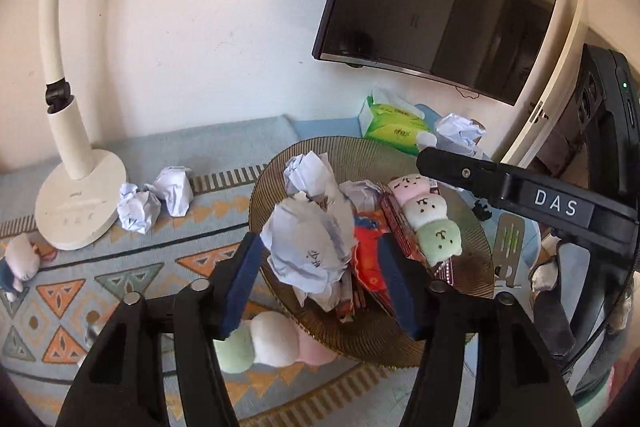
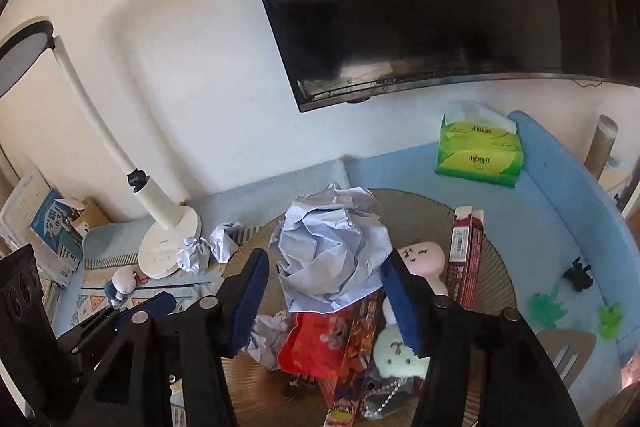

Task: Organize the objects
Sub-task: 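Drop both paper balls into the brown bowl from both tools, then move both tools back toward the blue-white plush and paper near the lamp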

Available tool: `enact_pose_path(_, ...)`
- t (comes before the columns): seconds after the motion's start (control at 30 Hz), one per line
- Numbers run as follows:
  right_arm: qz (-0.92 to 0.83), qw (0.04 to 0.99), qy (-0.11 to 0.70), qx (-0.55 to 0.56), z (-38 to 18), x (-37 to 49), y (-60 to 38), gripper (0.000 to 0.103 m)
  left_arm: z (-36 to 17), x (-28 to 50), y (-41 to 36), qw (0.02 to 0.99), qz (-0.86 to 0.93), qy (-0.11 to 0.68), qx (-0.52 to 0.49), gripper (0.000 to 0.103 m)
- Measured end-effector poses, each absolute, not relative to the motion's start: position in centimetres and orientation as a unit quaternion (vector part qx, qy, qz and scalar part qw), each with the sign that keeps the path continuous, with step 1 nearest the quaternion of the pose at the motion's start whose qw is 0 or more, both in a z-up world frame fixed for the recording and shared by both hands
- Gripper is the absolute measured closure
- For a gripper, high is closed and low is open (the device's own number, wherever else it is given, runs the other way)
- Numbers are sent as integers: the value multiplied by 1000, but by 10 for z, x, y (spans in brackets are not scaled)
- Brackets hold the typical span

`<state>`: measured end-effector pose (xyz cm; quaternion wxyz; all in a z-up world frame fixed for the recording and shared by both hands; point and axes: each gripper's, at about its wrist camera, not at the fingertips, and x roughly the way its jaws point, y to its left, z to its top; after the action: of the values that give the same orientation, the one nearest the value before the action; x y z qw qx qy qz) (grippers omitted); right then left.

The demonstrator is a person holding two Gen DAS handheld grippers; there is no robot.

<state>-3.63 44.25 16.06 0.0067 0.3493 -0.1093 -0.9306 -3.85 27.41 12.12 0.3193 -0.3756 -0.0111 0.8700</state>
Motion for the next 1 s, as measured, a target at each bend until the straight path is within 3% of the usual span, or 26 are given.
enact_pose_path(0.03,-936,-3,-99,338,164,-37,444,26,119,-44,276,319,870,-15,-375,8)
enact_pose_path(0.07,-938,-11,-96,332,166,-36,445,25,118,-47,274,318,873,-22,-371,3)
enact_pose_path(0.4,-932,71,-134,330,154,40,436,24,117,-13,183,271,888,-66,-367,3)
enact_pose_path(0.6,-935,129,-46,329,145,92,369,10,113,30,92,169,922,-30,-348,1)
enact_pose_path(0.67,-930,143,-40,337,132,99,348,5,102,33,60,142,920,-38,-362,1)
enact_pose_path(0.83,-903,163,-44,395,74,85,303,5,57,31,5,51,918,-28,-392,1)
enact_pose_path(1.0,-897,130,-24,422,32,63,280,5,34,26,-14,36,912,-36,-406,1)
